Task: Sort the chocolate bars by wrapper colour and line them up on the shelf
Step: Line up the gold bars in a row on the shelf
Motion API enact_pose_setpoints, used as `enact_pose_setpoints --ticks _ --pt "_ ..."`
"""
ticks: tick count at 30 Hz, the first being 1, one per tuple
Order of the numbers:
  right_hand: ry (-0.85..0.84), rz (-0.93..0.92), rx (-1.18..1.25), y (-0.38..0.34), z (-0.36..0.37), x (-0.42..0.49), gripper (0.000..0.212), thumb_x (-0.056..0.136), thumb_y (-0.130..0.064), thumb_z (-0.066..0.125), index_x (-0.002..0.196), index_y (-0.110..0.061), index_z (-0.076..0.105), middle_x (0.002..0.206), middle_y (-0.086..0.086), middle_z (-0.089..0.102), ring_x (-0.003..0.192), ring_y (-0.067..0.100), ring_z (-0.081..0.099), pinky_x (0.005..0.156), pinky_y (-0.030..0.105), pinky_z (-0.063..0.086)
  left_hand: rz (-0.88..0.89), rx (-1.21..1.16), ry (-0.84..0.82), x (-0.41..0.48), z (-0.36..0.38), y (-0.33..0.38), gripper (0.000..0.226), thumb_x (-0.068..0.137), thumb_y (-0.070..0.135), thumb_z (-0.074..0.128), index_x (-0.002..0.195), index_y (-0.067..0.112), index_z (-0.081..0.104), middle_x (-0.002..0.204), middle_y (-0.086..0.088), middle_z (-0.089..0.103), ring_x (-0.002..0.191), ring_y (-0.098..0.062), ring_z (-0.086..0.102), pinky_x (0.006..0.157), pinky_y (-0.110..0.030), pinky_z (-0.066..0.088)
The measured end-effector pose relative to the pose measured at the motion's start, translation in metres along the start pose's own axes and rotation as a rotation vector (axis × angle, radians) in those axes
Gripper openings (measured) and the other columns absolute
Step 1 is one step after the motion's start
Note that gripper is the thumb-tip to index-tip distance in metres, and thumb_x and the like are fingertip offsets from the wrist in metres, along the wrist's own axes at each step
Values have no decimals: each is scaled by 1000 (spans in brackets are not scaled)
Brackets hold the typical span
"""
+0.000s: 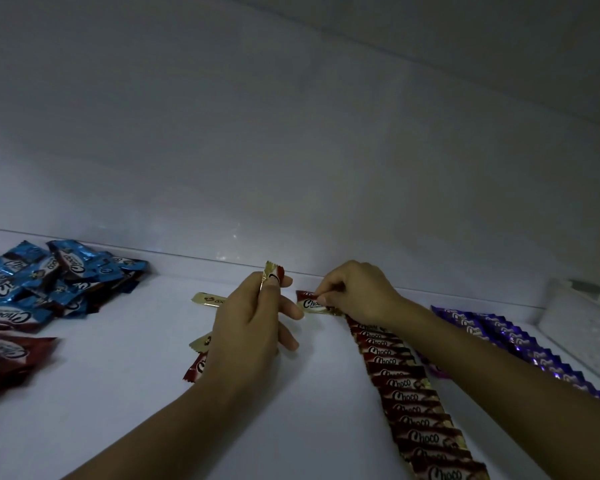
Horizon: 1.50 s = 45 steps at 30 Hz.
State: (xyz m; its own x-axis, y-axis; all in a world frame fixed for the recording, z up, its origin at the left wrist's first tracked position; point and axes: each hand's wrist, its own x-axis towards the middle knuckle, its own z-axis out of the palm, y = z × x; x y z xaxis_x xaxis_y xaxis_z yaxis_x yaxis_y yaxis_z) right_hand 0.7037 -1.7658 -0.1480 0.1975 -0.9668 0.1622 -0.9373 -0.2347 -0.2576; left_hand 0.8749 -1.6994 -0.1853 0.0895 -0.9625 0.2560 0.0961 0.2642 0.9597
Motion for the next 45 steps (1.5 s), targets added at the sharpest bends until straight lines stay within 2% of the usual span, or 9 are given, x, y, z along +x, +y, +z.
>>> enact_pose_setpoints --ticks 9,18,23,30,32,35,39,43,45 --pt "71 -79 -204 -1 9 3 16 90 -30 61 102 -28 72 102 -8 68 99 13 53 90 28 25 48 40 5 3 -1 -3 28 100 35 37 96 24 63 61 11 65 38 -3 45 40 -13 37" --pt "173 -108 -143 4 18 -7 18 89 -27 62 105 -31 71 99 -7 64 94 11 57 95 29 32 41 50 -16 -1 -1 0 37 91 53 30 96 31 60 63 9 66 43 1 47 50 -20 38" --pt "168 -265 -498 6 24 -13 30 100 -28 39 108 -36 67 101 -9 64 94 13 54 82 27 17 37 57 1 0 0 1 35 95 48 28 94 31 59 61 8 66 46 4 50 56 -26 35" --pt "103 -210 -371 1 14 -9 25 96 -31 50 114 -34 68 109 -10 67 99 10 57 95 23 18 21 8 14 -1 1 1 41 93 51 27 93 25 59 58 5 65 43 1 47 54 -27 32" --pt "156 -189 -104 -6 8 -14 21 93 -33 54 100 -28 73 100 -5 72 92 11 63 101 31 37 -3 -36 4 -1 1 3 48 90 57 23 97 24 57 56 1 65 37 -2 41 47 -22 32" --pt "102 -147 689 -29 -5 -28 32 87 -49 55 81 -24 73 82 4 73 80 16 69 79 30 56 -10 -110 -22 1 1 6 57 77 65 20 112 32 52 53 -4 63 34 -4 37 35 -16 30" --pt "-59 -348 750 -54 0 -47 20 90 -19 63 75 -8 69 69 -1 69 75 18 67 82 28 51 -50 -193 -14 -1 1 3 63 76 67 24 116 29 55 51 -3 58 44 -7 51 41 -16 37" --pt "94 -91 1020 -52 -4 -42 3 85 -11 67 85 -8 68 83 4 73 81 18 69 83 31 53 56 40 -10 5 -5 9 41 93 59 26 111 32 51 63 3 67 47 -2 54 50 -20 40" --pt "166 -43 959 -41 -15 -34 6 83 -6 68 87 -10 65 82 3 72 76 14 68 75 25 55 169 321 24 15 -18 11 31 93 54 32 111 35 49 72 11 69 54 1 58 57 -27 44"
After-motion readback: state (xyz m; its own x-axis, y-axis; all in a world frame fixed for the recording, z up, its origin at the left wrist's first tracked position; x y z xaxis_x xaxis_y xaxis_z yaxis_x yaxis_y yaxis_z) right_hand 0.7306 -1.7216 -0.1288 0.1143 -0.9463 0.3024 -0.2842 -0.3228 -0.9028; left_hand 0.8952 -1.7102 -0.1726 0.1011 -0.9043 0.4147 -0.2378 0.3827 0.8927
